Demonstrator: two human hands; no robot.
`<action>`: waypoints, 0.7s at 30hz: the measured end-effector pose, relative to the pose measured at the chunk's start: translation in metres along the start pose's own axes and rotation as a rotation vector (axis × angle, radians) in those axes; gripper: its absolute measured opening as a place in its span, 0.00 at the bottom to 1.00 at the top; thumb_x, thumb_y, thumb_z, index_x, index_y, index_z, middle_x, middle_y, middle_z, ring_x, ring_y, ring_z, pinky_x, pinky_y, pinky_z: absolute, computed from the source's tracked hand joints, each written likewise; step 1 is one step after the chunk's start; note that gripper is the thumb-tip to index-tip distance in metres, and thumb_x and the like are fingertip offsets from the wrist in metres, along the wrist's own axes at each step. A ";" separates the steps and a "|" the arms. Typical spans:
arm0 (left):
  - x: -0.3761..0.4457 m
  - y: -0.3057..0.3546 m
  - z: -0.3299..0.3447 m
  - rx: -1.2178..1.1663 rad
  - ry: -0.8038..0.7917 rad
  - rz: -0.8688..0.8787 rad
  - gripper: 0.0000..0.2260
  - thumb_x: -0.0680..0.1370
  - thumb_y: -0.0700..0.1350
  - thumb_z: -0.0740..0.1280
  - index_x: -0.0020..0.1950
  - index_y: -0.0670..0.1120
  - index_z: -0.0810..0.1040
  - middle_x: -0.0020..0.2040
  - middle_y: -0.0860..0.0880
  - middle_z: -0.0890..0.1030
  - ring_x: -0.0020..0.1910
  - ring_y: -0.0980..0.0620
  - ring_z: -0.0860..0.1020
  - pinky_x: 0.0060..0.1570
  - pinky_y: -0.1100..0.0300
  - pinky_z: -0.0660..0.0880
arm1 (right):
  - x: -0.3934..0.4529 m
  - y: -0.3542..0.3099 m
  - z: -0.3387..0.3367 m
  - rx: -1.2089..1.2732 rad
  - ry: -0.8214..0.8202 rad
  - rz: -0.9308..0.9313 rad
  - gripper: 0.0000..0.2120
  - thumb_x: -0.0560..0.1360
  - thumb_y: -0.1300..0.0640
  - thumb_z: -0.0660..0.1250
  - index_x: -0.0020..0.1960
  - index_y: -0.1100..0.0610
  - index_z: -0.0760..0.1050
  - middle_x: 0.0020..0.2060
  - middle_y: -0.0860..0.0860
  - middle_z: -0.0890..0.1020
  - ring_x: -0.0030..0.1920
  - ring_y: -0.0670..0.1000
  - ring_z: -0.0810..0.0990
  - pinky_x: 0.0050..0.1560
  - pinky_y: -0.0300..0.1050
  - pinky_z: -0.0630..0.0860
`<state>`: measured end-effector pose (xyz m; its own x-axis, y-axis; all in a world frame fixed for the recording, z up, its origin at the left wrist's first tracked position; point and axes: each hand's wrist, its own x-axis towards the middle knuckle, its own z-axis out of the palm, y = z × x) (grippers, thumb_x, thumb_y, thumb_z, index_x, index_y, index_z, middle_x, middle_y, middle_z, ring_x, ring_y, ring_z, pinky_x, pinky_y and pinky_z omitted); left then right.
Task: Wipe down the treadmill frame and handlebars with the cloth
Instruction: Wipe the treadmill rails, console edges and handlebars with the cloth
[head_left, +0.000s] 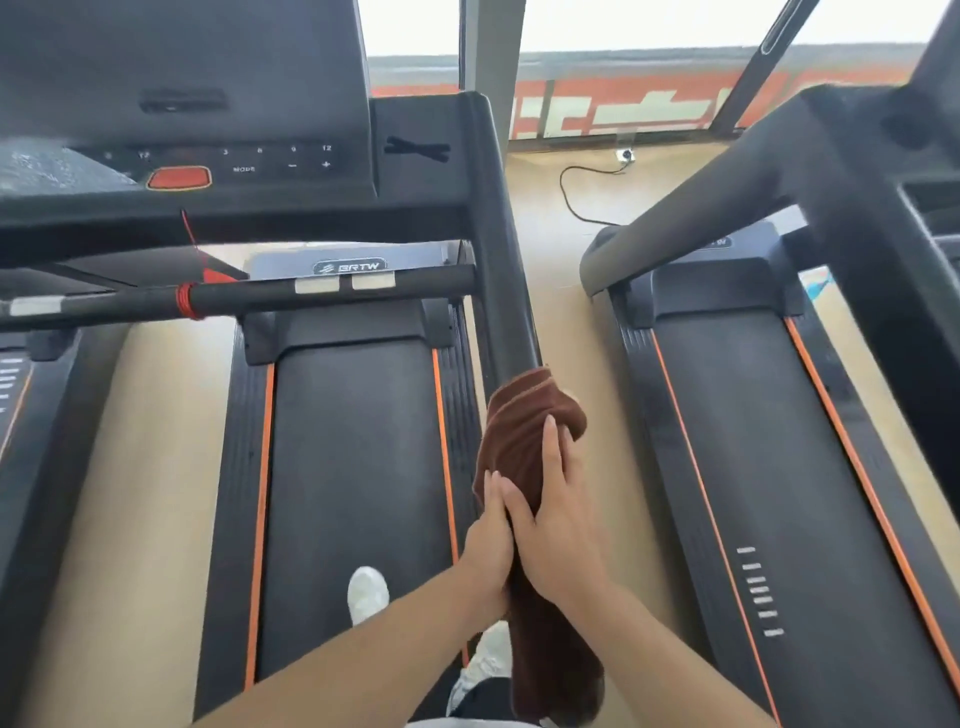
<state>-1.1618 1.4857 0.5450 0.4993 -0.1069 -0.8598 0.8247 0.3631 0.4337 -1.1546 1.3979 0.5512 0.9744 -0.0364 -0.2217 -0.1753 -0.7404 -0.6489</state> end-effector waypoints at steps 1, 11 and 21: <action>0.008 0.011 -0.001 0.006 -0.009 0.000 0.27 0.80 0.68 0.56 0.66 0.53 0.81 0.59 0.52 0.85 0.62 0.49 0.82 0.68 0.48 0.75 | 0.011 -0.006 0.002 -0.054 0.028 -0.016 0.39 0.81 0.38 0.59 0.82 0.39 0.37 0.82 0.43 0.50 0.78 0.48 0.60 0.73 0.50 0.67; 0.094 0.133 -0.013 0.044 -0.229 0.015 0.25 0.81 0.70 0.53 0.68 0.59 0.77 0.63 0.51 0.84 0.64 0.50 0.80 0.68 0.48 0.74 | 0.146 -0.067 0.007 -0.448 0.109 -0.060 0.35 0.83 0.45 0.57 0.84 0.46 0.41 0.83 0.52 0.47 0.78 0.59 0.61 0.69 0.56 0.72; 0.101 0.183 -0.059 0.325 -0.214 0.275 0.21 0.85 0.53 0.59 0.79 0.61 0.62 0.74 0.59 0.72 0.73 0.56 0.70 0.76 0.50 0.64 | 0.273 -0.103 -0.014 -0.021 0.061 -0.009 0.24 0.86 0.46 0.54 0.82 0.39 0.56 0.82 0.43 0.55 0.79 0.50 0.62 0.78 0.53 0.62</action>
<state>-0.9761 1.5956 0.5214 0.7259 -0.2479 -0.6415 0.6778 0.0995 0.7285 -0.8689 1.4547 0.5674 0.9828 -0.0697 -0.1709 -0.1640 -0.7546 -0.6354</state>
